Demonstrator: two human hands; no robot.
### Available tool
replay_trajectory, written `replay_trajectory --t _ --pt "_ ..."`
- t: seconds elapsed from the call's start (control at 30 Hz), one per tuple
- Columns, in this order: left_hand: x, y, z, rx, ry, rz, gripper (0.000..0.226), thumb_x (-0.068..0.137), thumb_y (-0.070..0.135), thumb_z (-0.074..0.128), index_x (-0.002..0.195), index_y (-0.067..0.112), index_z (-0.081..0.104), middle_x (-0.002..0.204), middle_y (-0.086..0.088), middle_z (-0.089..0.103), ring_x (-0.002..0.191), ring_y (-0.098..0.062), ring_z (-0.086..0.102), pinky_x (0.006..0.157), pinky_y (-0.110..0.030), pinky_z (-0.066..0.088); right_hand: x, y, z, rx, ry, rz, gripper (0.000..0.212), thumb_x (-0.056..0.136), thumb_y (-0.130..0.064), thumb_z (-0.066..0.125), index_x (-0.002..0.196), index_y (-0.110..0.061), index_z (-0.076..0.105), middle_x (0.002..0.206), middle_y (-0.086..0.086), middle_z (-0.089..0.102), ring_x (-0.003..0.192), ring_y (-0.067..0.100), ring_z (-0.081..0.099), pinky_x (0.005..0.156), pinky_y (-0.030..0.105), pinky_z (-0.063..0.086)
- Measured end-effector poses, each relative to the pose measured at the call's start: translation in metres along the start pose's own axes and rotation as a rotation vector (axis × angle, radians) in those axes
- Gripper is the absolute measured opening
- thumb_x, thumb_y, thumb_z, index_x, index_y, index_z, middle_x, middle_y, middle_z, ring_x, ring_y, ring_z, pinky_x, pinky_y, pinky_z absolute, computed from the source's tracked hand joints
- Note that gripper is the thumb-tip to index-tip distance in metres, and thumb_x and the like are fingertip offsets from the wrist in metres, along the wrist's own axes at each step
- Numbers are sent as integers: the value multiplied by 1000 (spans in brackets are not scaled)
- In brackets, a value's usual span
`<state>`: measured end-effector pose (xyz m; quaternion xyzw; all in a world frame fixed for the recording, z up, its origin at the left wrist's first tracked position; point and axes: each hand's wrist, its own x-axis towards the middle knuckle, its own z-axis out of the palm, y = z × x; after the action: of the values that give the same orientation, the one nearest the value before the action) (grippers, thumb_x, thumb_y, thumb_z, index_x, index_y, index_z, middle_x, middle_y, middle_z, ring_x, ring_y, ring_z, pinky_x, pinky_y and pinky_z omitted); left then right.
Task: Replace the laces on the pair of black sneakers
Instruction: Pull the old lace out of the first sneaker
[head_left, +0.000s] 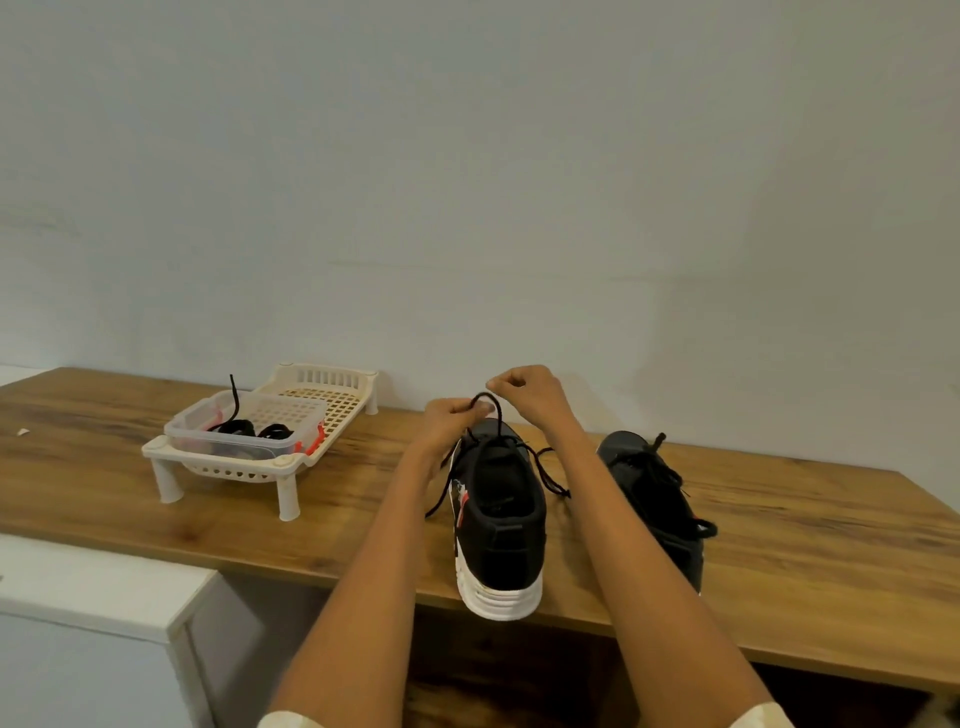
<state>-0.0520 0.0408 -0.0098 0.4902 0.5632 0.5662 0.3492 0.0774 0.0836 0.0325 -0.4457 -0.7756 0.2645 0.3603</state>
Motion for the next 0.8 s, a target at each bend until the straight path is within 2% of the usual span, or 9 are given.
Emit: replay_trajectory --t 0.1,0.2,0.27,0.33,0.4,0.47,0.57,0.67,0.8 --pt "5 11 -3 -21 40 17 15 93 12 58 105 9 66 85 1 62 74 -9 54 55 -8 43 -3 9 -8 35 -51 28 28 91 -26 62 98 -1 71 113 7 69 86 12 60 73 28 46" --pt "1 11 3 -20 37 -68 16 95 10 53 103 5 66 75 -1 60 55 -7 51 41 -7 37 -7 11 -8 16 -157 72 32 93 -26 60 104 3 68 115 12 67 88 22 62 79 39 53" --pt "1 11 3 -109 87 -106 19 94 10 52 103 8 68 75 1 61 53 -7 50 47 -13 40 -8 10 -5 -29 -288 105 34 93 -27 59 112 0 67 115 16 65 100 31 62 84 39 53" --pt "4 14 2 -166 117 -110 22 92 10 52 106 13 70 78 4 62 58 -9 47 55 -18 38 -9 11 0 -140 -328 84 29 92 -25 60 109 -4 69 109 16 68 90 23 61 77 32 50" --pt "5 16 3 -254 117 -126 24 92 9 52 109 11 70 79 3 62 57 -10 42 49 -17 36 -8 15 4 -228 -235 55 24 90 -24 62 97 -4 73 94 15 71 75 18 57 68 28 43" --pt "2 16 6 -284 67 -155 24 93 9 52 111 11 67 83 0 62 56 -10 42 44 -15 35 -7 15 4 -221 -85 54 26 90 -26 63 92 -2 73 83 15 70 70 22 58 65 29 42" --pt "-1 9 6 -71 -51 -170 32 90 8 54 120 17 60 87 -2 62 67 -12 51 58 -21 40 -2 -4 -9 34 155 19 27 89 -26 64 88 -1 74 89 18 71 78 26 63 71 31 46" --pt "-6 5 6 3 -175 -129 27 89 21 62 116 18 63 96 -4 68 84 -14 62 70 -24 46 0 -35 -18 67 196 -83 21 88 -25 66 99 -10 75 99 6 73 91 16 64 79 27 50" --pt "-6 9 7 -30 -88 -32 20 87 23 68 100 8 72 84 0 68 77 -9 60 58 -11 44 -1 -36 -7 10 167 -72 22 88 -29 65 100 -14 74 101 2 73 96 16 65 79 29 50"
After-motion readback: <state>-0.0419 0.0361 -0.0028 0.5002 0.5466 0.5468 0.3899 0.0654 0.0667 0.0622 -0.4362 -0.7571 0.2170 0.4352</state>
